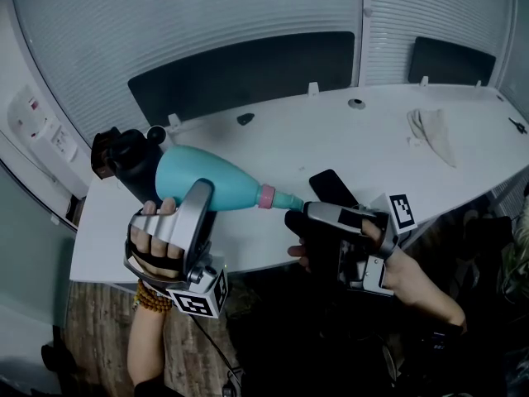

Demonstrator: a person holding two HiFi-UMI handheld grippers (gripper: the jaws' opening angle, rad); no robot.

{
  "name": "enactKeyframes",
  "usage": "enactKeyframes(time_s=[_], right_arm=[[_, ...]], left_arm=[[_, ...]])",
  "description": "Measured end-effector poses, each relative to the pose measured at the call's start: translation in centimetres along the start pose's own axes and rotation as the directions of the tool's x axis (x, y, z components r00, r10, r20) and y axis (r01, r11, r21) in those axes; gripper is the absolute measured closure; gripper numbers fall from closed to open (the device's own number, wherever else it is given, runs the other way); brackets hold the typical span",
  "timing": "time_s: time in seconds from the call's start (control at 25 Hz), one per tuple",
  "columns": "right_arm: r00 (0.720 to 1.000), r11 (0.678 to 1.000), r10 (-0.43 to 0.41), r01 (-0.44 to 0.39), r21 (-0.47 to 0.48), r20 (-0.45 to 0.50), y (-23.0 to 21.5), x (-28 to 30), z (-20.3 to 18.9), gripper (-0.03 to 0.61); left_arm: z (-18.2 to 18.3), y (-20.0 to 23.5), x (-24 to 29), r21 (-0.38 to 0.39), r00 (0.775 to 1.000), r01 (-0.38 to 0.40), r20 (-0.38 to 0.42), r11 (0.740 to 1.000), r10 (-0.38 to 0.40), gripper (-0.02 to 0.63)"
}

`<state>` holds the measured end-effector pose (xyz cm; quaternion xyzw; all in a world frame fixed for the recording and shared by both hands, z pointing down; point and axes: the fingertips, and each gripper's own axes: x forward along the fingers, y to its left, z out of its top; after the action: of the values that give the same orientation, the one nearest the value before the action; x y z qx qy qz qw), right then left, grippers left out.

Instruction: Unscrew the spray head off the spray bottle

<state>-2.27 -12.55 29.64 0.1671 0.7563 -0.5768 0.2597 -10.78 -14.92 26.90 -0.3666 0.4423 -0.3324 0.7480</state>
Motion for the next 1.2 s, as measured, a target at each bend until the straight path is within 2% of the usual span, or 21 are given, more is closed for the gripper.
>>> enactKeyframes(time_s=[0.28,0.36,0.4,0.56,0.68,0.8,0.92,1.04,1.12,1.2], right_arm=[[0.999,0.998,0.042,-0.042,0.050,0.017,0.0,0.4,-0.1,0.387],[0.999,0.997,0.047,-0.048,0.057,0.015,-0.1,0.6,-0.3,0.387],[0.999,0.998,0.047,-0.047,0.047,0.011,-0.1,0.7,-0.3,0.413],[1.000,0.997,-0.018,0.018,-0.073,-0.009,-0.3,0.8,-0.2,0.454],[0.989,0.963,-0.136,0.121,-0.242,-0.049,-1.2,0.4,0.1,0.473],[0.958,0.878,-0.272,0.207,-0.432,-0.092,-2.0,0.2,0.2,0.482],[0.909,0.764,-0.396,0.247,-0.596,-0.131,-2.4,-0.1,0.3,0.485],[0.859,0.610,-0.494,0.234,-0.757,-0.133,-2.4,0.0,0.5,0.486],[0.830,0.500,-0.543,0.197,-0.844,-0.128,-2.2,0.1,0.5,0.488],[0.805,0.389,-0.582,0.149,-0.909,-0.116,-1.8,0.3,0.4,0.489]], left_arm=[[0.7,0.6,-1.9,0.033,0.993,-0.100,0.065,0.994,0.098,0.272],[1.1,0.4,-2.2,0.053,0.992,-0.108,0.078,0.993,0.104,0.272],[1.2,0.4,-2.1,0.055,0.992,-0.102,0.078,0.993,0.098,0.272],[0.9,-0.2,-1.2,0.037,0.998,-0.027,0.065,0.999,0.025,0.272],[0.8,-1.3,-1.0,0.035,0.997,0.042,0.056,0.998,-0.044,0.272],[0.9,-2.4,-1.0,0.031,0.993,0.103,0.061,0.994,-0.105,0.272],[1.0,-3.3,-1.0,-0.021,0.982,0.176,0.066,0.984,-0.174,0.272],[1.1,-4.3,-0.7,-0.124,0.962,0.270,0.081,0.955,-0.261,0.272],[1.1,-4.8,-0.6,-0.220,0.941,0.338,0.105,0.915,-0.322,0.272],[1.3,-5.0,-0.6,-0.314,0.919,0.393,0.141,0.864,-0.367,0.272]])
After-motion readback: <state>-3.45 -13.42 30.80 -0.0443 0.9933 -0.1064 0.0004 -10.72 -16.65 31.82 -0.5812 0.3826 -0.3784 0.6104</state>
